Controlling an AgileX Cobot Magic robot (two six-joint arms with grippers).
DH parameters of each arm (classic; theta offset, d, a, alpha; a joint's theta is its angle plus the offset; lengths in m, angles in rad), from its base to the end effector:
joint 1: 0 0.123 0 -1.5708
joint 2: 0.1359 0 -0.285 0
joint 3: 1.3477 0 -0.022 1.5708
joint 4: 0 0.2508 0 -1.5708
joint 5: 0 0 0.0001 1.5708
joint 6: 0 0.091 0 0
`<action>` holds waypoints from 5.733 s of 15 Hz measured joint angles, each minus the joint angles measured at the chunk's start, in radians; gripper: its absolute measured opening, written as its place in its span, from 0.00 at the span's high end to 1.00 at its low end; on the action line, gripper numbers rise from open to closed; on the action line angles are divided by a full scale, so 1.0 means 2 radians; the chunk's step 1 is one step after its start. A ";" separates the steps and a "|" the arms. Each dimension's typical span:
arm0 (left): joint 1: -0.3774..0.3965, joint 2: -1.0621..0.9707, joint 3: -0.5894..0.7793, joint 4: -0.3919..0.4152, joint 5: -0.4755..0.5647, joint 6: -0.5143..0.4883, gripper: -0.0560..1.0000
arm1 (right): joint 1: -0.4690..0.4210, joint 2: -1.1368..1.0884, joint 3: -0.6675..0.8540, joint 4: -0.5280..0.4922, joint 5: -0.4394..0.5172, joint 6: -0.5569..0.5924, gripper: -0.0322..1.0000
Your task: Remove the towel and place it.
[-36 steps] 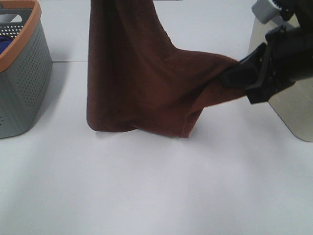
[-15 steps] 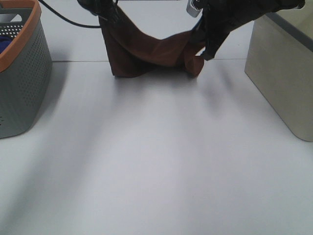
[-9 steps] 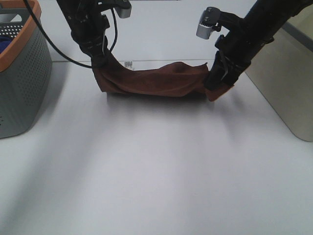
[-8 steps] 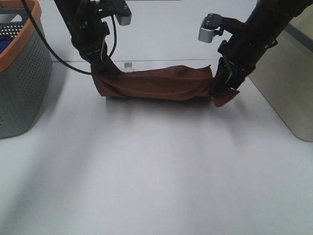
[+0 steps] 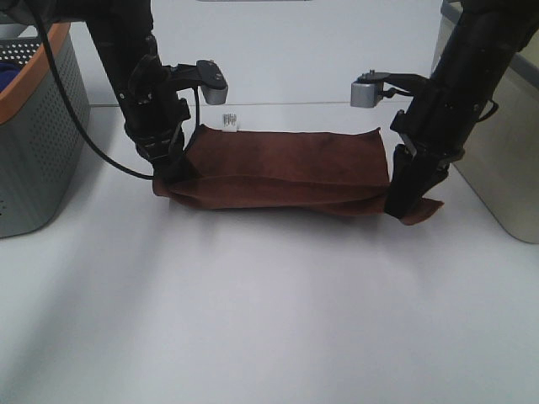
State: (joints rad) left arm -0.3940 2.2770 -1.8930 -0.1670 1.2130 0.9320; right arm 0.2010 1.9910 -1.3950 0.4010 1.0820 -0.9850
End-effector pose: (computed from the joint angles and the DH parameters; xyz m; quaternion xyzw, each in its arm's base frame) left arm 0.4236 -0.1915 0.1708 0.5919 0.8015 -0.0681 0.0503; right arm 0.3674 0.1069 0.1767 -0.4686 0.8659 0.1654 0.0578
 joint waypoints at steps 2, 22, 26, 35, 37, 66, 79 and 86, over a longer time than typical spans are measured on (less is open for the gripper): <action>0.000 -0.001 0.008 -0.012 0.000 0.000 0.95 | 0.000 0.000 0.012 -0.013 0.000 0.014 0.97; -0.008 -0.069 0.148 -0.006 -0.001 -0.113 0.25 | 0.000 0.000 0.076 0.027 -0.001 0.150 0.32; -0.009 -0.069 0.148 -0.017 0.000 -0.127 0.24 | 0.000 0.000 0.076 0.028 -0.001 0.182 0.31; -0.009 -0.123 0.056 -0.035 0.000 -0.308 0.15 | 0.000 -0.051 -0.069 0.020 0.000 0.370 0.31; -0.009 -0.138 0.037 -0.031 0.001 -0.351 0.15 | 0.000 -0.068 -0.111 -0.001 0.000 0.410 0.31; 0.231 -0.771 0.469 0.104 0.004 -0.431 0.18 | -0.175 -0.918 0.422 -0.172 -0.017 0.443 0.31; 0.231 -1.138 0.683 0.084 -0.075 -0.417 0.18 | -0.159 -0.998 0.441 -0.123 -0.005 0.413 0.31; 0.231 -1.141 0.693 0.059 -0.077 -0.378 0.18 | -0.159 -0.998 0.445 -0.152 -0.009 0.458 0.31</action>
State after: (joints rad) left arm 0.0680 -0.0040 -0.5080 -0.0500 1.0590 0.1760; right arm -0.1160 -0.0050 -0.5040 0.0970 1.0640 -0.0690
